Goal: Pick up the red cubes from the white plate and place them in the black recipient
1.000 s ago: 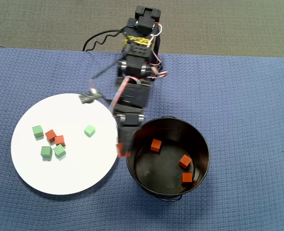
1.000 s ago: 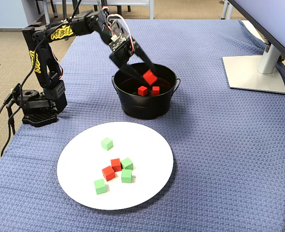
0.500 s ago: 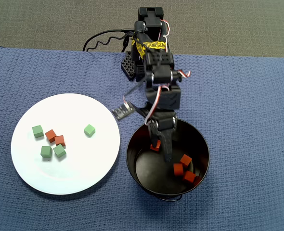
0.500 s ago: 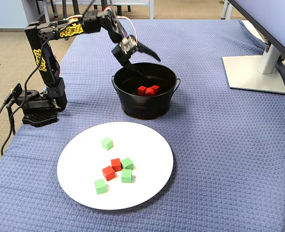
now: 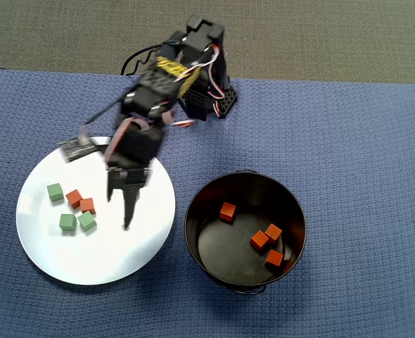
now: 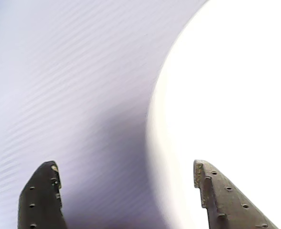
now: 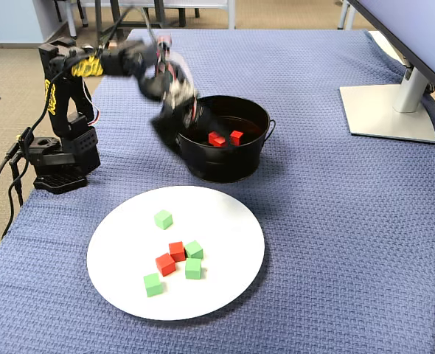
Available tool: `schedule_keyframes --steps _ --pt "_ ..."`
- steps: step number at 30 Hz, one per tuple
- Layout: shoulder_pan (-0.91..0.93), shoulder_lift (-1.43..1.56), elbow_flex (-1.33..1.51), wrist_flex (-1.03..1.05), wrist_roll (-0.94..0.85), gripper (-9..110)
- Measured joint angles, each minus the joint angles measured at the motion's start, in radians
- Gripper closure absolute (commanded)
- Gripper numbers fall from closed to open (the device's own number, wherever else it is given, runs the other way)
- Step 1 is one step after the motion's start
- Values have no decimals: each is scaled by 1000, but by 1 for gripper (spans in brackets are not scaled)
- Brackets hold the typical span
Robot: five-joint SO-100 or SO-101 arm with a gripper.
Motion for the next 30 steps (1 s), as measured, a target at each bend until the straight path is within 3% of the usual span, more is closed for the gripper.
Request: schedule_keyframes --steps 3,17,30 --pt "64 -40 -23 -12 -15 80" --pt "253 -100 6 135 391 90" --pt "218 -199 183 40 428 85"
